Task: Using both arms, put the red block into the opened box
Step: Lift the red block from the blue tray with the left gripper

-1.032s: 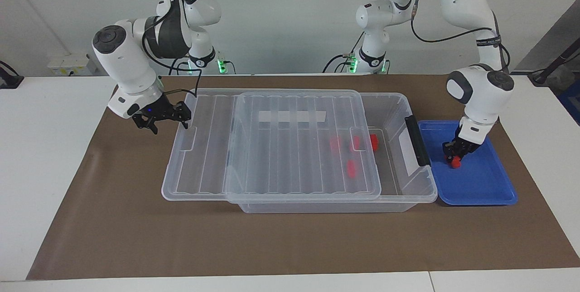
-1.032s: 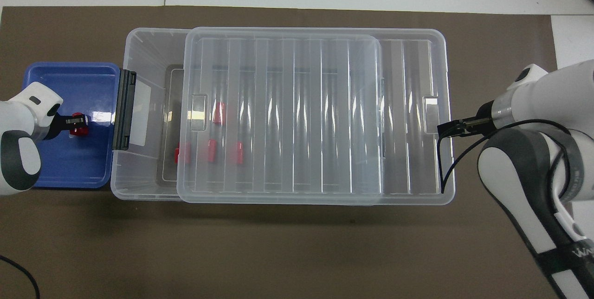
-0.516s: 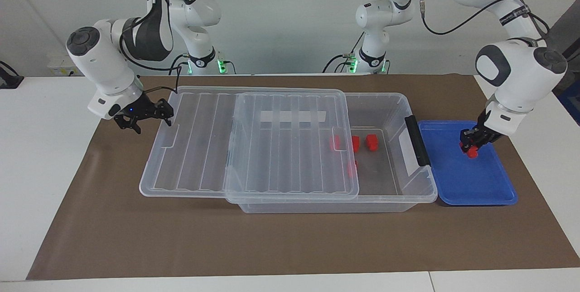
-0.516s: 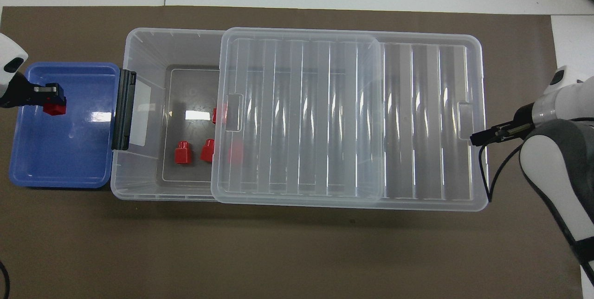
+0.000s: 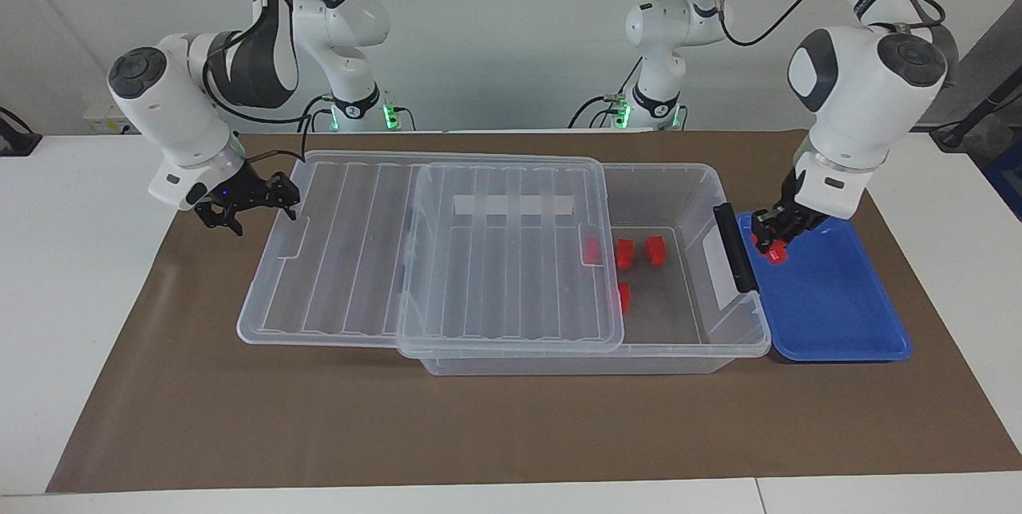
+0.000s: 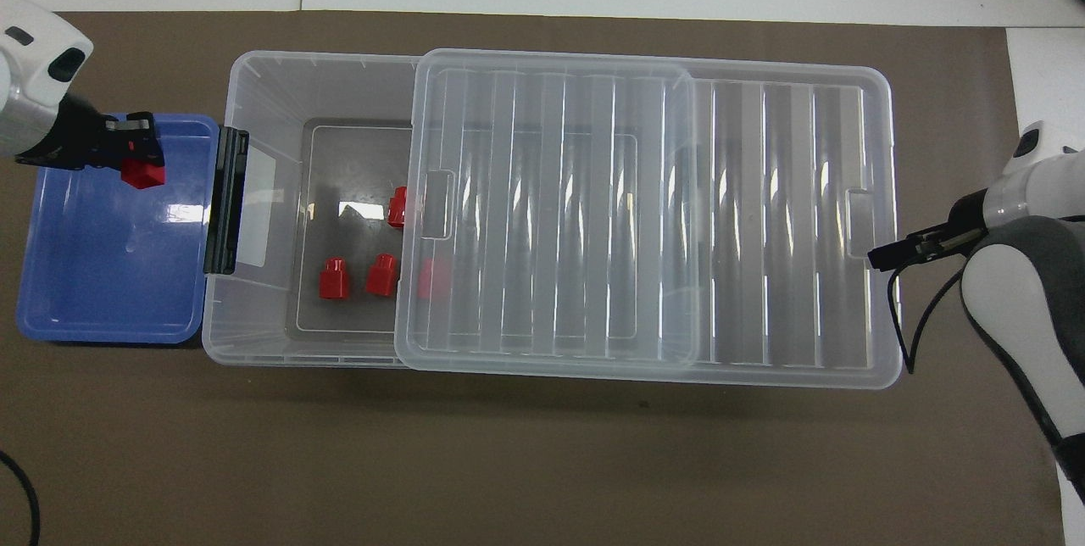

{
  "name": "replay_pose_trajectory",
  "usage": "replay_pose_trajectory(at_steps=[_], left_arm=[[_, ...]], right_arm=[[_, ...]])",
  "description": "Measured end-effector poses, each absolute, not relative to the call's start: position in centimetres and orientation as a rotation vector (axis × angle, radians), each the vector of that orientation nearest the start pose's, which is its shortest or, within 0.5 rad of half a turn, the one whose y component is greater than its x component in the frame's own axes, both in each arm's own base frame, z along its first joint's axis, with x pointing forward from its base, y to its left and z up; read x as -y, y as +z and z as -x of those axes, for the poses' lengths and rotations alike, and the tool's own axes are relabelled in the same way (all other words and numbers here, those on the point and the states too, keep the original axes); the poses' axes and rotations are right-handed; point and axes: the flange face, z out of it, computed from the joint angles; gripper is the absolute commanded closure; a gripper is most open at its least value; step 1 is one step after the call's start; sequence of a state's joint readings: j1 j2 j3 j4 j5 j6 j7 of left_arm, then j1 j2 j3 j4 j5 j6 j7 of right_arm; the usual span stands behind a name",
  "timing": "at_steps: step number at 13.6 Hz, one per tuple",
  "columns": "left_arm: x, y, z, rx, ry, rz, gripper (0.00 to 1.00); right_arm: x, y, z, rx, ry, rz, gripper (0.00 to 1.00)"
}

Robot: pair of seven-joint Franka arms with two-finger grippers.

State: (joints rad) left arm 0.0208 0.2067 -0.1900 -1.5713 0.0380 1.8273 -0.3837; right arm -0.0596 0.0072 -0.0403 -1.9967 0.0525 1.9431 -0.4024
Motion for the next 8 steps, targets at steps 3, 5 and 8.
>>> replay_pose_trajectory(at_steps=[3,5,8], left_arm=[[13.1,52.1,-62.0,0.335,-0.121,3.154,1.00],[16.4,49.6,-61.7,0.297,-0.225,3.182,1.00],[18.3,45.6,-61.1,0.257,-0.291,3.200,1.00]], right_arm=[[4.8,46.2,-54.4,0.443,0.082,3.044,0.00],[4.0,48.0,-54.0,0.420,0.076,3.048,0.00],[1.6,51.4,-52.6,0.346,0.086,3.058,0.00]])
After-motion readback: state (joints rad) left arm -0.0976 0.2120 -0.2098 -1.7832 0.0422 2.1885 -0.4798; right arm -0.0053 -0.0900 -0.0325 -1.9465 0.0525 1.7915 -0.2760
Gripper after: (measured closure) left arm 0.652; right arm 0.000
